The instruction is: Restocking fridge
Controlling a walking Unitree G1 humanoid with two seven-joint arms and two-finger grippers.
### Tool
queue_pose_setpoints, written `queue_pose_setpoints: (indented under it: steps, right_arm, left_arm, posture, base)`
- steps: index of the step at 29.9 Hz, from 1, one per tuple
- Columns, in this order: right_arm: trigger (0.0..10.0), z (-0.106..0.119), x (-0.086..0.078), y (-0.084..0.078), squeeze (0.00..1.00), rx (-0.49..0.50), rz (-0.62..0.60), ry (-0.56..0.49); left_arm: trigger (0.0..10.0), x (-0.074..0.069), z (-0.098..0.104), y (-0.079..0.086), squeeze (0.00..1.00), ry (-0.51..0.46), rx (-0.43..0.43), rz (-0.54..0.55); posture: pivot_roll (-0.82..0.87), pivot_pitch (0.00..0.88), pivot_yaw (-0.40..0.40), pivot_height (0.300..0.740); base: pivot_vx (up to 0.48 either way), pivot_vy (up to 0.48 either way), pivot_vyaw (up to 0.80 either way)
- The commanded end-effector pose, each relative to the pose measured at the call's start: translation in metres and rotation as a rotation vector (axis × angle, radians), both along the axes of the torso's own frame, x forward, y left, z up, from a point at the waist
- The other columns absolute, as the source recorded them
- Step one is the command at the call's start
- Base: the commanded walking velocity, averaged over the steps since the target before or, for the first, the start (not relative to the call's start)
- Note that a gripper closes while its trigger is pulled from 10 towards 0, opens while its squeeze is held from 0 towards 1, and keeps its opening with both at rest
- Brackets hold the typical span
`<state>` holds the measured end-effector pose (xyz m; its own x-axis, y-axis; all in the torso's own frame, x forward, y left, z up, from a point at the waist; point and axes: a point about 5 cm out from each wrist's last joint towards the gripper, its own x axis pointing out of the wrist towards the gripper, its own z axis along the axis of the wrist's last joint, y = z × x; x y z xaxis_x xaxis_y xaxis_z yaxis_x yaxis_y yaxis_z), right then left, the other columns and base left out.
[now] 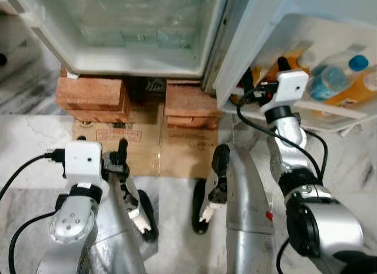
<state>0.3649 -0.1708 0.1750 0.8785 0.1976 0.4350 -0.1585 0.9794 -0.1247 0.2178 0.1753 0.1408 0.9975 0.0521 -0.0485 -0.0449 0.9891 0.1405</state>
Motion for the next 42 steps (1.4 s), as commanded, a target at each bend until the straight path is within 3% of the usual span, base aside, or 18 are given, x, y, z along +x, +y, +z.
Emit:
queue_pose_setpoints:
  steps: [1, 5, 8, 11, 16, 17, 18, 19, 23, 29, 42]
  right_arm:
    - [10.0, -0.003, -0.005, -0.001, 1.00, -0.026, 0.033, 0.000]
    - [10.0, -0.006, -0.012, -0.001, 1.00, -0.033, 0.085, 0.009]
    - [10.0, -0.011, -0.019, 0.001, 1.00, 0.020, 0.124, 0.042]
    - [10.0, -0.015, -0.034, 0.008, 1.00, 0.011, 0.150, 0.038]
    - [10.0, -0.029, -0.048, 0.006, 1.00, 0.024, 0.114, 0.121]
    - [10.0, -0.033, -0.051, 0.006, 0.94, 0.029, 0.106, 0.156]
    - [10.0, -0.034, -0.052, 0.007, 0.94, 0.033, 0.106, 0.170]
    - [10.0, -0.039, -0.055, 0.008, 0.00, 0.034, 0.101, 0.215]
    - [10.0, -0.046, -0.069, 0.021, 0.00, 0.030, 0.123, 0.276]
    - [10.0, -0.033, -0.065, 0.036, 0.00, 0.090, 0.160, 0.234]
    - [10.0, -0.022, -0.056, 0.036, 0.00, 0.128, 0.129, 0.245]
  left_arm:
    - [10.0, -0.003, -0.007, 0.002, 0.00, 0.022, 0.001, 0.017]
    - [10.0, 0.003, -0.011, 0.002, 0.00, 0.008, -0.002, 0.018]
    - [10.0, 0.007, -0.017, 0.005, 0.00, 0.008, -0.001, 0.024]
    - [10.0, 0.009, -0.023, 0.006, 0.00, 0.008, 0.000, 0.030]
    - [10.0, 0.016, -0.028, 0.005, 0.00, 0.010, -0.001, 0.033]
    - [10.0, 0.019, -0.029, 0.005, 0.00, 0.009, -0.002, 0.035]
    - [10.0, 0.020, -0.029, 0.005, 0.00, 0.007, -0.002, 0.036]
    - [10.0, 0.021, -0.029, 0.006, 0.00, 0.005, -0.003, 0.037]
    - [10.0, 0.028, -0.030, 0.009, 0.00, -0.012, -0.002, 0.032]
    - [10.0, 0.034, -0.031, 0.009, 0.00, -0.026, -0.008, 0.031]
    - [10.0, 0.042, -0.029, 0.009, 0.00, -0.049, -0.005, 0.017]
  posture:
    - [0.15, 0.283, -0.103, 0.463]
    - [0.13, 0.232, -0.113, 0.463]
    - [0.09, 0.186, -0.113, 0.463]
    - [0.07, 0.164, -0.107, 0.463]
    - [0.05, 0.115, -0.107, 0.463]
    - [0.05, 0.095, -0.102, 0.463]
    - [0.05, 0.095, -0.102, 0.463]
    - [0.04, 0.079, -0.098, 0.463]
    - [0.04, 0.050, -0.090, 0.463]
    - [0.04, 0.011, -0.076, 0.498]
    - [0.02, 0.040, -0.066, 0.588]
  base:
    - [0.000, 0.000, 0.00]
    - [0.000, 0.000, 0.00]
    - [0.000, 0.000, 0.00]
    - [0.000, 0.000, 0.00]
    - [0.000, 0.000, 0.00]
    - [0.000, 0.000, 0.00]
    - [0.000, 0.000, 0.00]
    - [0.000, 0.000, 0.00]
    - [0.000, 0.000, 0.00]
    - [0.000, 0.000, 0.00]
    - [0.000, 0.000, 0.00]
